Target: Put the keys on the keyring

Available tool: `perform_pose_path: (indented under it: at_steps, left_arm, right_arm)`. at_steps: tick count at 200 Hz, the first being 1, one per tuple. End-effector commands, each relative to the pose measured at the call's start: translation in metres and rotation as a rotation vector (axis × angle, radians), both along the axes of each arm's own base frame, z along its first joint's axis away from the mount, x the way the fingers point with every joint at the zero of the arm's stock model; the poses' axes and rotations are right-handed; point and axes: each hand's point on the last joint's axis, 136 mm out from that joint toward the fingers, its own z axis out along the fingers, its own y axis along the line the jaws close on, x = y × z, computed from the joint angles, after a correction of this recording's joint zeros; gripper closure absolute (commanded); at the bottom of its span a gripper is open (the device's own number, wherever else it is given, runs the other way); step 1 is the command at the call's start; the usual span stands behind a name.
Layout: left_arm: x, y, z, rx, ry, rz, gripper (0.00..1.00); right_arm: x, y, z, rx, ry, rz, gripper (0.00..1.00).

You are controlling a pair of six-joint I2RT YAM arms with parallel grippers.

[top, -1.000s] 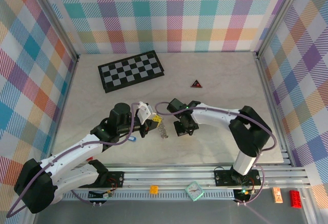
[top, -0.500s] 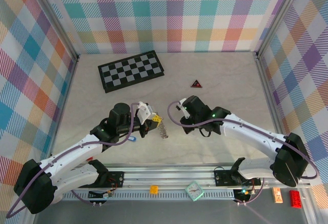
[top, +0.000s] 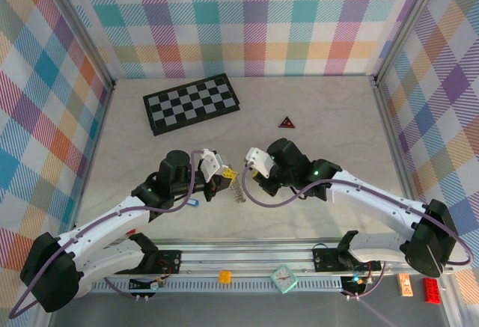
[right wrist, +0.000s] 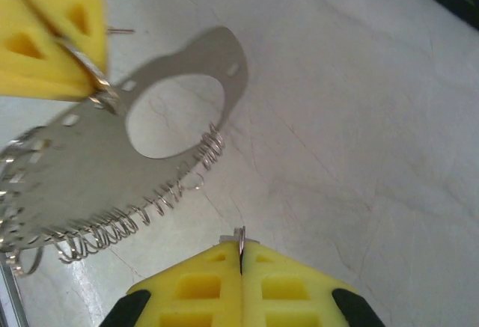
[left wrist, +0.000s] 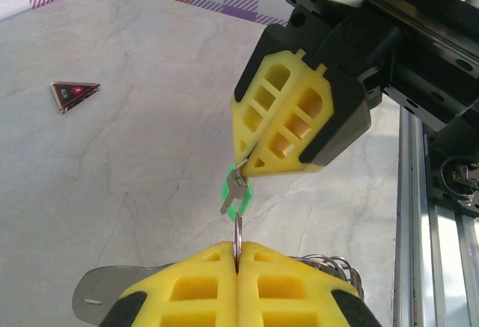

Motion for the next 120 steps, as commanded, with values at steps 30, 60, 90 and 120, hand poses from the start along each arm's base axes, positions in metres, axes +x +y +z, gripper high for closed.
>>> perform_pose_path:
  at_steps: [30, 60, 90, 120]
  left_arm:
    - [-0.009, -0.006, 0.010, -0.025, -0.046, -0.057, 1.00]
    - [-0.009, -0.009, 0.012, -0.032, 0.003, -0.059, 1.00]
    - [-0.009, -0.009, 0.016, -0.046, 0.056, -0.044, 1.00]
    - [-0.007, -0.008, 0.016, -0.046, 0.112, -0.012, 1.00]
  right_arm:
    - [-0.020, 0.012, 0.018, 0.062, -0.176, 0.258, 1.00]
    - [-0.018, 0.016, 0.028, 0.066, -0.316, 0.307, 1.00]
    - [-0.013, 0.022, 0.038, 0.059, -0.434, 0.324, 1.00]
    - [-0.015, 0.027, 0.041, 0.071, -0.462, 0.345, 1.00]
